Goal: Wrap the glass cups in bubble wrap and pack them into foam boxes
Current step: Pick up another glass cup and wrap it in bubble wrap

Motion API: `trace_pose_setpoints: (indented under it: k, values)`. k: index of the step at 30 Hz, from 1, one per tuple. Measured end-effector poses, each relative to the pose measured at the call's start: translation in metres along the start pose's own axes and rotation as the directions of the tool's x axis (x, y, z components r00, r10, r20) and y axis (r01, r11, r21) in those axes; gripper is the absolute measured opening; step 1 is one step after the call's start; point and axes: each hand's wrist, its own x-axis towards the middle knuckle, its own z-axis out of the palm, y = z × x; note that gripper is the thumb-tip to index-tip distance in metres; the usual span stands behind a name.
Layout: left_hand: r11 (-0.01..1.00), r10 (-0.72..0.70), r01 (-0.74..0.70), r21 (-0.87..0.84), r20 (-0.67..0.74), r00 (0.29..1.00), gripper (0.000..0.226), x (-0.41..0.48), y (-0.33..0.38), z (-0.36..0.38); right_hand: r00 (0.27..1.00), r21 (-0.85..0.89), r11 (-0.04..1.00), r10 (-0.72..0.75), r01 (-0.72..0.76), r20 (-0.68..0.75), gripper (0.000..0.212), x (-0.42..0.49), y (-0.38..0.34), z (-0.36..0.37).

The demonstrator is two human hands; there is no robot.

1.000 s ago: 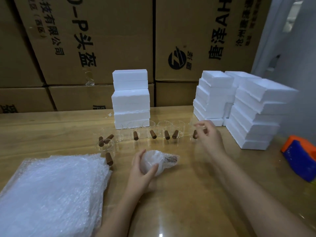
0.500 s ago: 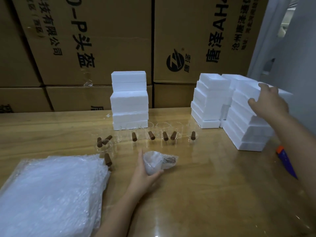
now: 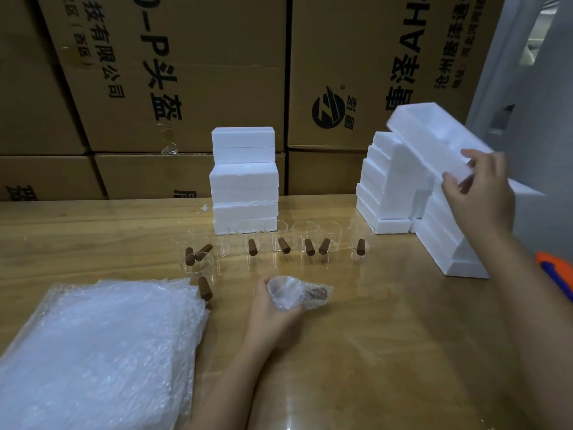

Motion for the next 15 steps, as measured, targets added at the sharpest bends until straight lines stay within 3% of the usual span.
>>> trace_pose_setpoints:
  k: [3, 10, 15]
  values:
    - [0.995, -0.036, 0.032, -0.097, -0.047, 0.998, 0.067, -0.002, 0.002, -0.004, 0.999, 0.092, 0.996, -0.005, 0.002, 0.031, 0.031, -0.037, -0.020, 0.017]
    - [0.924, -0.087, 0.048, -0.379, -0.087, 0.992, 0.062, -0.010, 0.008, -0.024, 0.937, 0.193, 0.978, 0.010, -0.083, 0.349, 0.016, -0.135, -0.042, 0.058]
    - [0.843, -0.114, 0.054, -0.536, -0.078, 0.990, 0.068, -0.003, 0.012, -0.036, 0.845, 0.316, 0.949, -0.152, -0.021, 0.513, 0.009, -0.176, -0.043, 0.069]
